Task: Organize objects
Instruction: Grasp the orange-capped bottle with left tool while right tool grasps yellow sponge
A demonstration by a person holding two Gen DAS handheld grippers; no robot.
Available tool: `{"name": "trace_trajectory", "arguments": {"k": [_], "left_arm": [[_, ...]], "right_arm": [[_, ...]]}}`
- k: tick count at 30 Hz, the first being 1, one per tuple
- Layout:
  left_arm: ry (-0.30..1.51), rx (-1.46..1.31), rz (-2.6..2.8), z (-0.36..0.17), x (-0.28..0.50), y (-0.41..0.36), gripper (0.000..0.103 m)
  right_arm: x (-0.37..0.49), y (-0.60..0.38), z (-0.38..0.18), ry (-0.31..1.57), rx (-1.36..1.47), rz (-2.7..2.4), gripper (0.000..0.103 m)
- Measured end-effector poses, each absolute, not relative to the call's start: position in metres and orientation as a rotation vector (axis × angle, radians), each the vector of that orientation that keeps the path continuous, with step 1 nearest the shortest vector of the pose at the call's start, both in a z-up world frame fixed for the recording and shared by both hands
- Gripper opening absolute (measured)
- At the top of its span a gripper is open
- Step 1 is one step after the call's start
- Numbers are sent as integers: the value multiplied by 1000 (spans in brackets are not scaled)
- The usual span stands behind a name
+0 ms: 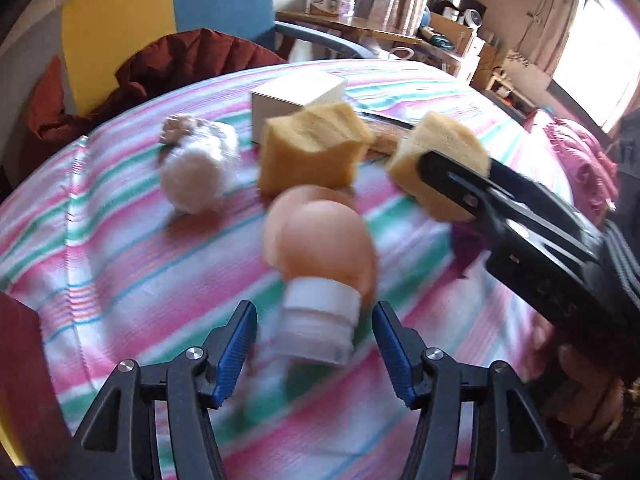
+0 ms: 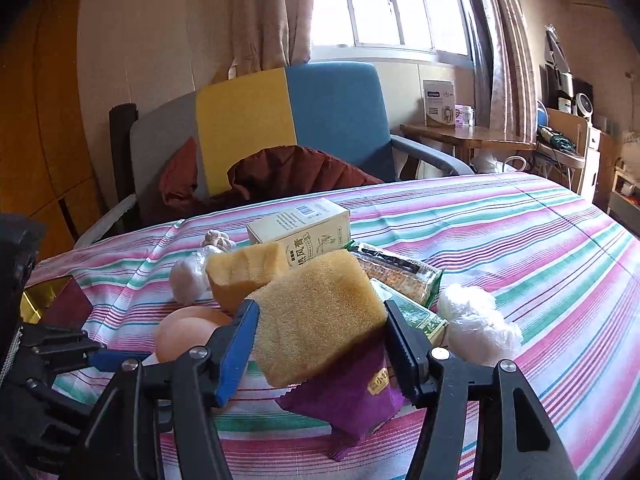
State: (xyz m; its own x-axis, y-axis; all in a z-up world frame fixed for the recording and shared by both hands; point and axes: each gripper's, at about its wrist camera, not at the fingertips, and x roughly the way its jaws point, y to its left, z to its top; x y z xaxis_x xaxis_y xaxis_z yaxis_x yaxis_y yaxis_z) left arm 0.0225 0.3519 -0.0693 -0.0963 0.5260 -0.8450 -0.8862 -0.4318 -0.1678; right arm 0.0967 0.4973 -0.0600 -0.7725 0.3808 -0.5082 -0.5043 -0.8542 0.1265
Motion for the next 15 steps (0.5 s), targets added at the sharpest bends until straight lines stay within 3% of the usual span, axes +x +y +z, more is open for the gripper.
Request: {"name": "trace_trajectory", "arguments": {"k": [11, 15], "left_arm": [[665, -1043, 1906, -75, 21, 373, 62], [640, -1032, 1947, -76, 15, 376, 63]], "right_arm": [[100, 501, -61, 391, -630, 2538, 63], [100, 504, -63, 407, -634, 2534, 63]]}}
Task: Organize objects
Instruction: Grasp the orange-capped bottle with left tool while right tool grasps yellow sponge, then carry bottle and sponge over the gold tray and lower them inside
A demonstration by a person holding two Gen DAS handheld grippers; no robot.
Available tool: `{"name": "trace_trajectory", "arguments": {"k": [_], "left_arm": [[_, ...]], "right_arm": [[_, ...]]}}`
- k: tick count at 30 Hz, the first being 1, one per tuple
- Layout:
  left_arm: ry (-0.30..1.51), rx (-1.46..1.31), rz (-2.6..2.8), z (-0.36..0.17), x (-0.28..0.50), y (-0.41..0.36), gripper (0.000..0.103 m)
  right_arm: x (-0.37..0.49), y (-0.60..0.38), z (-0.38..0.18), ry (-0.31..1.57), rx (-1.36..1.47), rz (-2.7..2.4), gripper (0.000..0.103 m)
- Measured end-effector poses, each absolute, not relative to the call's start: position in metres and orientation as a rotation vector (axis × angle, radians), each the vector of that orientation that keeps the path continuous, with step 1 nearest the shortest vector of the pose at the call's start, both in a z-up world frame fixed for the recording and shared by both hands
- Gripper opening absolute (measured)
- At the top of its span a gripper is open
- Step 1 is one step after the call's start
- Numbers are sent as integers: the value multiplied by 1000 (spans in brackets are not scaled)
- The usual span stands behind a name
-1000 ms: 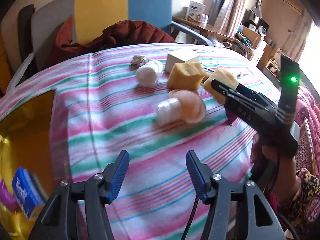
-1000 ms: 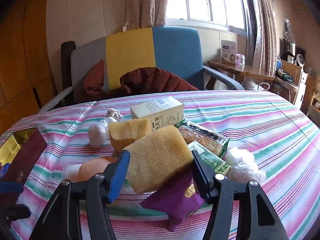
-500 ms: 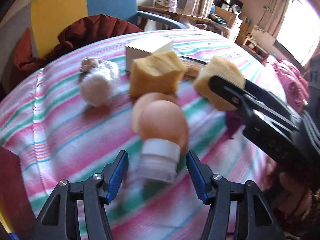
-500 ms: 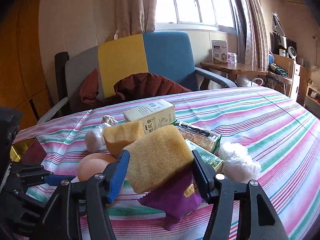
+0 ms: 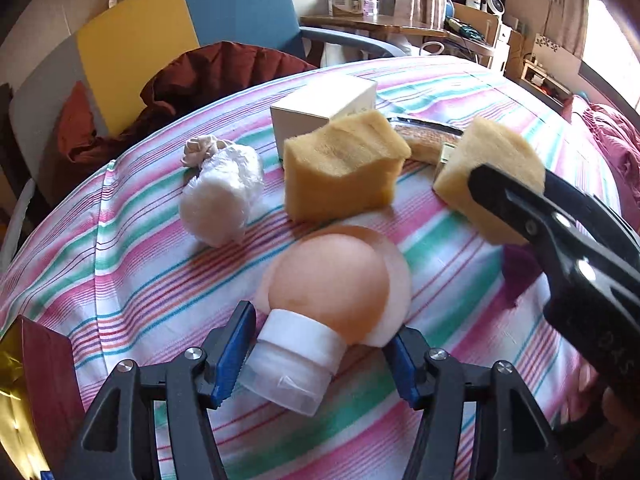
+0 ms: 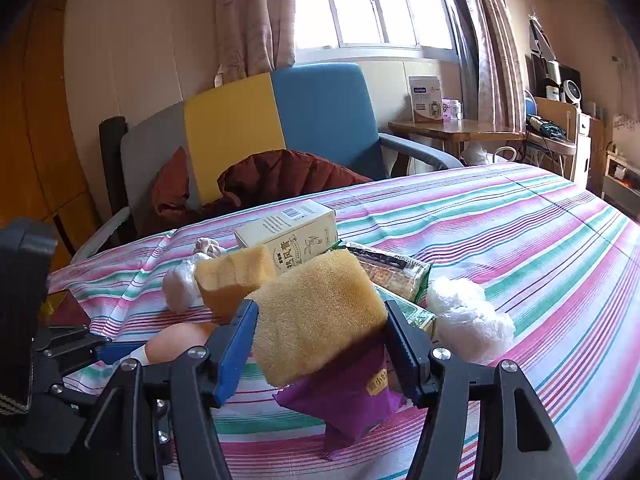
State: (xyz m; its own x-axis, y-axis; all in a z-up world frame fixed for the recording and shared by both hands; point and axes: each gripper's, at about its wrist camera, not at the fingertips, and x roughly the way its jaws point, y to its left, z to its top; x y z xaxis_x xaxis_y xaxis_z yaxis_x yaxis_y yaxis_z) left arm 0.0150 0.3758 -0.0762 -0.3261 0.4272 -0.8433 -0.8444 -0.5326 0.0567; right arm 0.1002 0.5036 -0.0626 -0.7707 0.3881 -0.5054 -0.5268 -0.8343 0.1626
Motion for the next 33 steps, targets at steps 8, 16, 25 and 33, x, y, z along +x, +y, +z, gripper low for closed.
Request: {"name": "trace_trajectory", "arguments": {"k": [8, 16, 25, 33], "left_arm": [[514, -945, 2019, -81, 25, 363, 58], [444, -924, 2109, -81, 30, 331, 57], [322, -960, 2145, -74, 38, 293, 57], [225, -881, 2186, -45, 52, 247, 57]], "right_arm": [[100, 501, -63, 381, -638, 2532, 63], [98, 496, -62, 342, -646, 2538, 63], [89, 460, -66, 289, -747, 2625, 62], [86, 446, -72, 226, -784, 2622, 62]]}}
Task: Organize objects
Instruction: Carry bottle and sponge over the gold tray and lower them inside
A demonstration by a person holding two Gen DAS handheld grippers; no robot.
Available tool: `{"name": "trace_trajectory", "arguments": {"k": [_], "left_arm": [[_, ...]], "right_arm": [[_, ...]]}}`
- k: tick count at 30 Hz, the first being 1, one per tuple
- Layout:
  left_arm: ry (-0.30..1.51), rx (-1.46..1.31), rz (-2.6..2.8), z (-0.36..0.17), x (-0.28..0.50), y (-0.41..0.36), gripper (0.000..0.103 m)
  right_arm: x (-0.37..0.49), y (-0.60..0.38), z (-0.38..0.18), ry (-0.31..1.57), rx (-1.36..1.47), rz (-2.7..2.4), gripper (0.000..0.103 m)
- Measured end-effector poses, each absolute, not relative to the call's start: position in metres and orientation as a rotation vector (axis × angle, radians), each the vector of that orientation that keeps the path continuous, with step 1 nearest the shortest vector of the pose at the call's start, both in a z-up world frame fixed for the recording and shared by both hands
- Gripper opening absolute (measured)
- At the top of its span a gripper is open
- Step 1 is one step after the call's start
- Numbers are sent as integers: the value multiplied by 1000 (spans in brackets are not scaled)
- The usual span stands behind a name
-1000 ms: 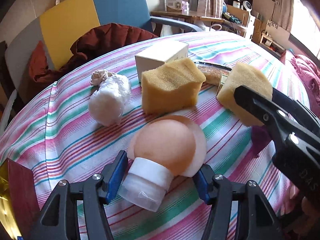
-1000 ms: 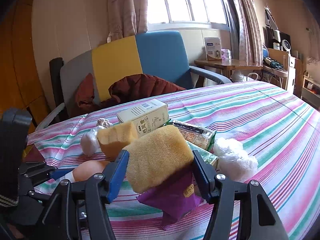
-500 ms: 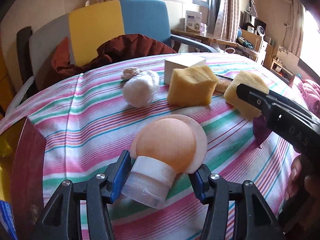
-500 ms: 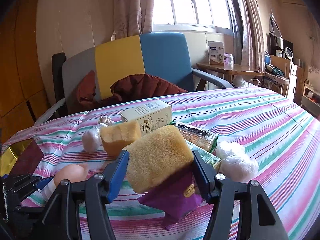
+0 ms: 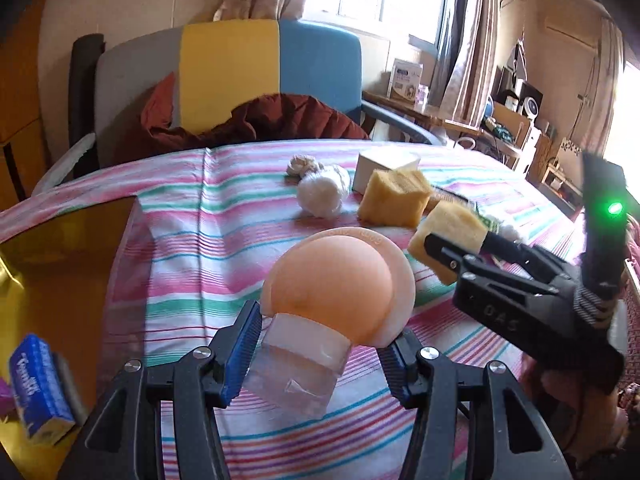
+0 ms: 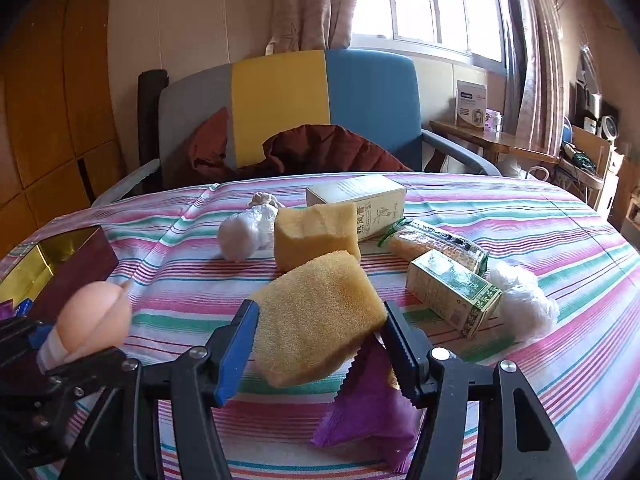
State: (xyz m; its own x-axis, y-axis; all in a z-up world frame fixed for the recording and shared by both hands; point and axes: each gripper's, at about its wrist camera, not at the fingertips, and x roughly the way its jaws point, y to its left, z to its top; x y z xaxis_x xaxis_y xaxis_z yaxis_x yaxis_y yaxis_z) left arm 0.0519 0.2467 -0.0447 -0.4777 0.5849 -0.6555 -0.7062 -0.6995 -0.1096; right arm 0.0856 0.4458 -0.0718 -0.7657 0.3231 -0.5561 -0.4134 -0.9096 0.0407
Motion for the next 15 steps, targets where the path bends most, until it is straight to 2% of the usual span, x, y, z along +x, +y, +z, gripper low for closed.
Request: {"name": "trace_trajectory", "arguments": {"k": [15], "left_arm": [[-32, -854, 2358, -1, 29, 131, 57]], "right_arm": [[76, 421, -75, 57, -852, 2629, 62]]}}
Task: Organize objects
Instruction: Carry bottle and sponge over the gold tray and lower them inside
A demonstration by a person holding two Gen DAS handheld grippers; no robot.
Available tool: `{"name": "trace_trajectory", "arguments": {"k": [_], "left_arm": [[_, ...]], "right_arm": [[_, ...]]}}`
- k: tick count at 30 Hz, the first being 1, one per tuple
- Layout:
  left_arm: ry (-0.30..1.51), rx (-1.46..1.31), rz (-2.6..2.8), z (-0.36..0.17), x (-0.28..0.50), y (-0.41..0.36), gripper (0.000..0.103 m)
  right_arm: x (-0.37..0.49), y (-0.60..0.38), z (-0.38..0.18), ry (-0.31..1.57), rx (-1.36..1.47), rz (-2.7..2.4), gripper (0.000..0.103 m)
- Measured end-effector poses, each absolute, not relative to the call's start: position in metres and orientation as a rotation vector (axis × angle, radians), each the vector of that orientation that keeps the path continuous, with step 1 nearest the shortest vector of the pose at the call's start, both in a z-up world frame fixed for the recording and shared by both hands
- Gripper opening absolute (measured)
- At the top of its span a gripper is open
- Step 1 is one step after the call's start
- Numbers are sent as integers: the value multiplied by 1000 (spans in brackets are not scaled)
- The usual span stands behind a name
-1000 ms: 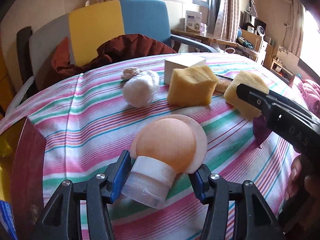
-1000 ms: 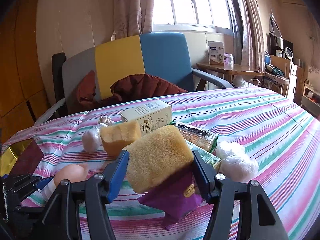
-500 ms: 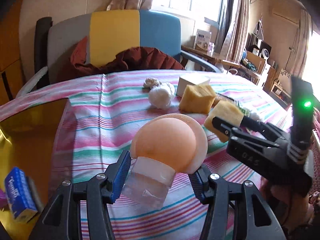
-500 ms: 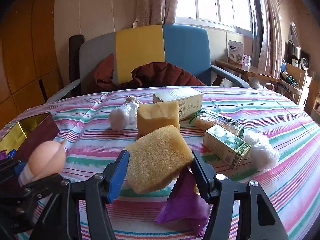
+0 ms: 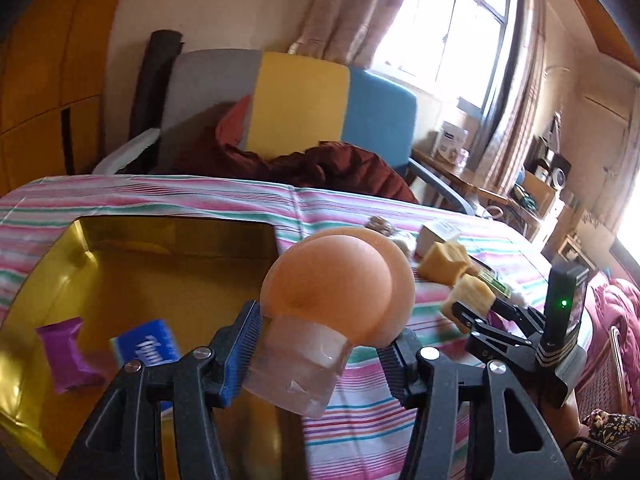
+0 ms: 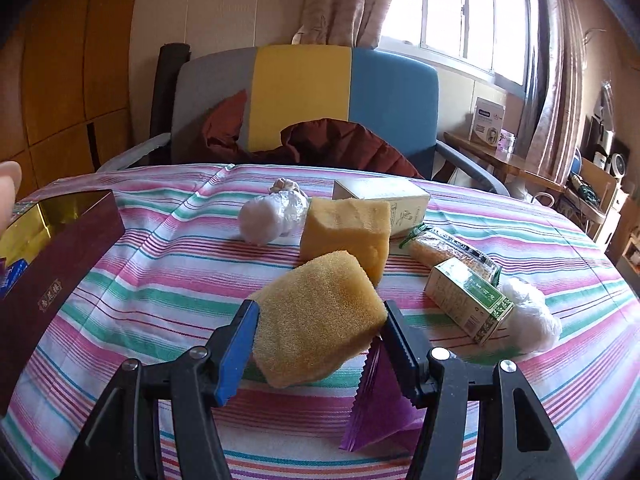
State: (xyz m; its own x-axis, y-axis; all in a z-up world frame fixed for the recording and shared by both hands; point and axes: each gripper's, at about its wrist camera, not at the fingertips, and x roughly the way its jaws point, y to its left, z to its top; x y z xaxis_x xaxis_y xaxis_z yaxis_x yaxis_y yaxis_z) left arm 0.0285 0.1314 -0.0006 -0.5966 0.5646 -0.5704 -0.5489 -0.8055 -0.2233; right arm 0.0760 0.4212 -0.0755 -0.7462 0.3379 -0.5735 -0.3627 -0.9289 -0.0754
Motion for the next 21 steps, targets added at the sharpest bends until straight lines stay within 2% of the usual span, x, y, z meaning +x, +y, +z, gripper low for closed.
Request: {"name": "trace_trajectory", "arguments": {"k": [7, 14, 21], "left_arm": [[-84, -948, 2478, -12, 6, 73, 57], [-118, -1115, 2562, -35, -24, 29, 57], [-146, -1236, 2591, -51, -39, 7, 58]], "right_arm": [[73, 421, -77, 57, -872, 2610, 62], [70, 406, -79, -25, -889, 2622, 62], [71, 403, -80, -27, -894, 2627, 62]]}}
